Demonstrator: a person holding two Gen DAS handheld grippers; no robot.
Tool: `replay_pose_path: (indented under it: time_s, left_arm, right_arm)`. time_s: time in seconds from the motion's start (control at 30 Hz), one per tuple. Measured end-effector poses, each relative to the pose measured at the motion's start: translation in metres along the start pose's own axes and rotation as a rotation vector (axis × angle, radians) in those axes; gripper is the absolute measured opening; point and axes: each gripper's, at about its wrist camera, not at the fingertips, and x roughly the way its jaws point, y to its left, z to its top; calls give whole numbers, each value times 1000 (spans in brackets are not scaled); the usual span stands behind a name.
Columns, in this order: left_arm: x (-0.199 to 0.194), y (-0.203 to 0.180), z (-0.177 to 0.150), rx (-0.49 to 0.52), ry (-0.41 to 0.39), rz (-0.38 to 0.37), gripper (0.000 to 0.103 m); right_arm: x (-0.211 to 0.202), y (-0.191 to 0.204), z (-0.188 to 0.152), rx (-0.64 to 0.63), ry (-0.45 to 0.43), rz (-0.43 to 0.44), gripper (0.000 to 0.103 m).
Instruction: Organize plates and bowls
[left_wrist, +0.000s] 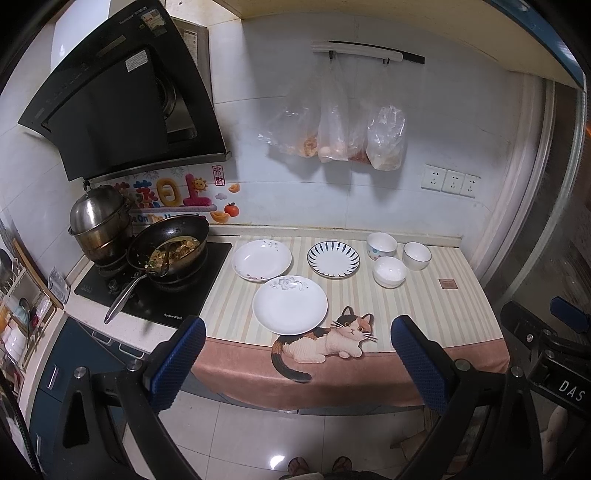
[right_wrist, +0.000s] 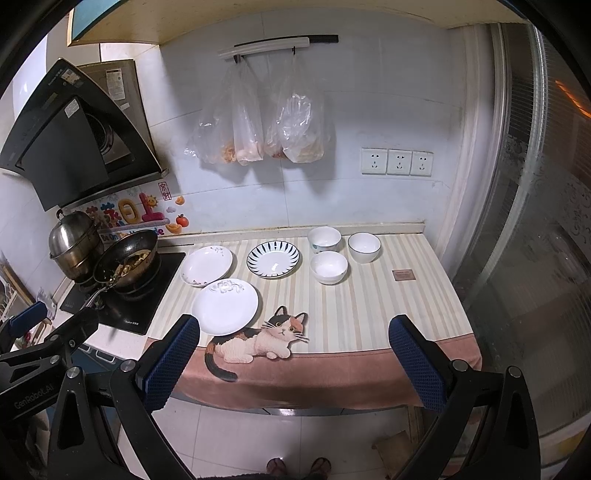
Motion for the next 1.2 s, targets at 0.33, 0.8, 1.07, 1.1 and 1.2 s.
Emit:
replay_pose_path:
  time_s: [0.33, 0.8, 1.07, 1.1, 1.2]
  left_arm:
    - [0, 3, 2, 1, -1, 0, 103]
    - [72, 47, 18, -17, 14, 7, 103]
    - [247, 93, 14, -130, 259, 43, 103]
    - [273, 98, 11, -145, 300, 27, 102]
    - [344, 110, -2, -185, 398, 30, 94]
  right_arm:
    - [0, 2, 2, 4, 3, 3, 103]
    - [70, 26, 3, 7, 34, 79, 103]
    - [256, 26, -10, 77, 256, 230, 103]
    - [280, 25, -14, 84, 285, 252, 103]
    - [368, 29, -25, 79, 382, 316, 103]
